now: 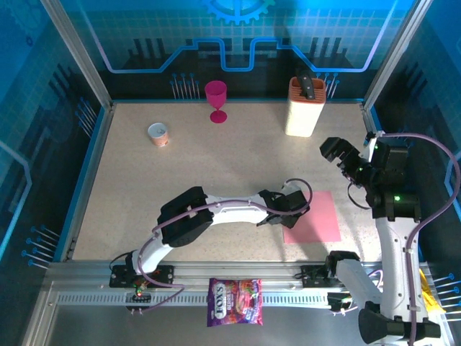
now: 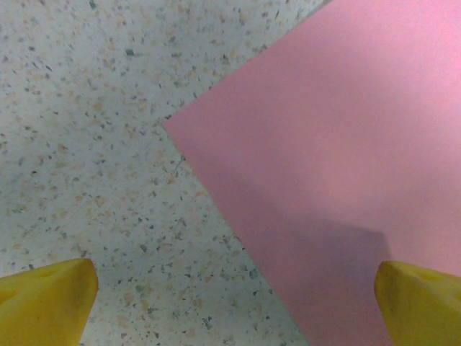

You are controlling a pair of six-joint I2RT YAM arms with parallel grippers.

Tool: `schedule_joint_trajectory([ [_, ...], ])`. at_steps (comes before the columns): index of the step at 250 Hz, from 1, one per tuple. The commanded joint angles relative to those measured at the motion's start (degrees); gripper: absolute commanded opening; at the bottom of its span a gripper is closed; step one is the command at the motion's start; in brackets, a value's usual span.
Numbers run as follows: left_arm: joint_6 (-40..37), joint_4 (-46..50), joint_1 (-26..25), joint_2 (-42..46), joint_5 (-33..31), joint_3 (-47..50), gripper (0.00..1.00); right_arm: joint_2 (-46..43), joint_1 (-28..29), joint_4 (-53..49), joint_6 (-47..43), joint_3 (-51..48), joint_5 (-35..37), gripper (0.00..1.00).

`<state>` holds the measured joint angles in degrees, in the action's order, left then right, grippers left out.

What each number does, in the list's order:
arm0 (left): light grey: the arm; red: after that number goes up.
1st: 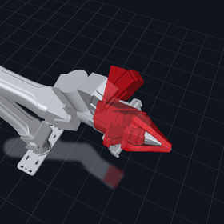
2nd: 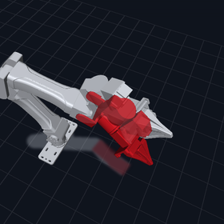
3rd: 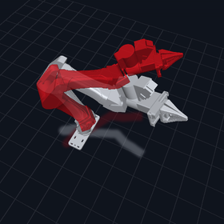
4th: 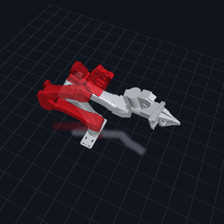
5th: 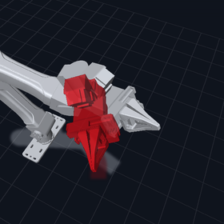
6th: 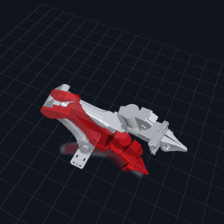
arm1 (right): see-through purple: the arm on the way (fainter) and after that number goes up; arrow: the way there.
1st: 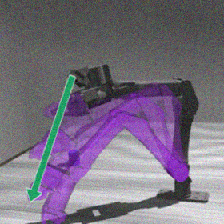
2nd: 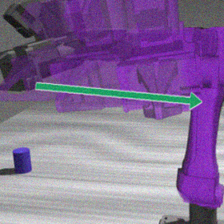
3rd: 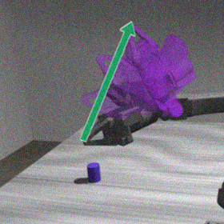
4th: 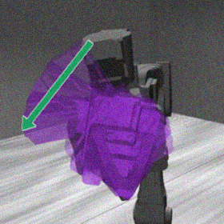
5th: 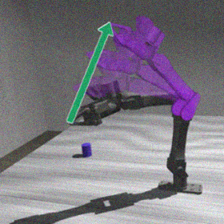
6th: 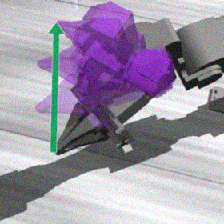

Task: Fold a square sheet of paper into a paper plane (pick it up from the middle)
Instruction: Move the square sheet of paper to the center of the table.

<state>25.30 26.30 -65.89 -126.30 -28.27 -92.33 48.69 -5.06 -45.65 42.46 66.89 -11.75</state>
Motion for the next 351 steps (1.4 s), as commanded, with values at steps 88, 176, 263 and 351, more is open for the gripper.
schedule_joint_trajectory([
  [88,-0.3,1.6,3.7,2.5,-1.5,6.4,1.0,3.3,14.9,2.3,5.2,9.1,3.5,0.99],
  [176,-2.5,-0.2,10.7,16.3,-5.7,26.9,1.0,11.0,31.4,4.8,6.2,15.0,13.1,0.99],
  [263,-5.9,0.2,29.1,29.4,-5.4,37.8,1.0,13.6,33.5,8.2,6.9,16.4,12.8,0.99],
  [351,15.5,13.1,29.6,30.8,11.2,20.0,1.0,11.8,33.4,11.6,7.8,17.8,7.0,0.99],
])
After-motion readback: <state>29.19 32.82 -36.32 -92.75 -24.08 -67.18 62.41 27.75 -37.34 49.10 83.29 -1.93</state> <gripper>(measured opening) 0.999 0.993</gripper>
